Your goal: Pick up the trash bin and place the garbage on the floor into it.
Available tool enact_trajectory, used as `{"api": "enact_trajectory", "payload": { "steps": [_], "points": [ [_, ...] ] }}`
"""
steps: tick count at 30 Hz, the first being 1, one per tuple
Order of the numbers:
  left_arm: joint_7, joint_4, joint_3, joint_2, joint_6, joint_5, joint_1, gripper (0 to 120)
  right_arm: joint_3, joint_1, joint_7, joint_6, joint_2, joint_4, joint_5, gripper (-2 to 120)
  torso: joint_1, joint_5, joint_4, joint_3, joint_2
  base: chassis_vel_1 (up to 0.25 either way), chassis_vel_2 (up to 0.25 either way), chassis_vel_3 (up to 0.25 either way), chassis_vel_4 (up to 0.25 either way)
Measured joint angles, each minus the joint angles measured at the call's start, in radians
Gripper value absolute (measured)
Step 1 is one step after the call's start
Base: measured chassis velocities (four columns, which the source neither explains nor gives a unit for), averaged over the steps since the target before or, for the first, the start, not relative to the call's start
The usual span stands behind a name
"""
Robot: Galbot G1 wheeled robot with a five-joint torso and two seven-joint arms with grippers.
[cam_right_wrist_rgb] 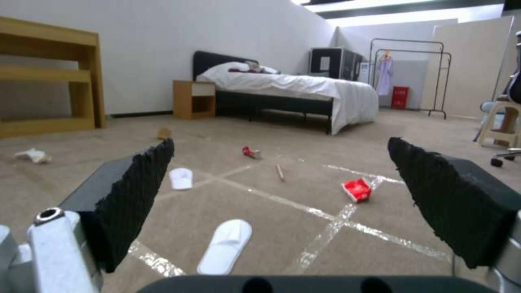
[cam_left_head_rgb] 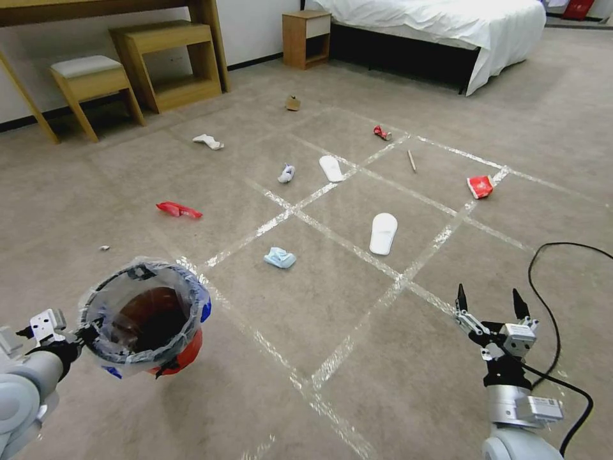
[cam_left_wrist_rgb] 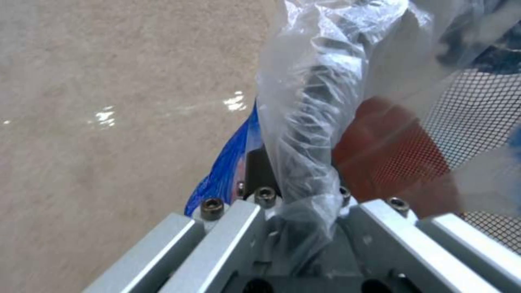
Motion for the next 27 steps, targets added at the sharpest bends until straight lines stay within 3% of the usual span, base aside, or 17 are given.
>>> {"api": "enact_trajectory", "payload": {
  "steps": [27],
  "points": [
    [0.001, 0.029, 0.018, 0.005, -0.008, 0.007, -0.025, 1, -0.006, 0.009, -0.001, -0.005, 0.0, -0.01, -0.002, 100, 0.0, 0.0002, -0.0001, 0.0, 0.0, -0.149, 0.156, 0.154, -0.156]
  ]
}}
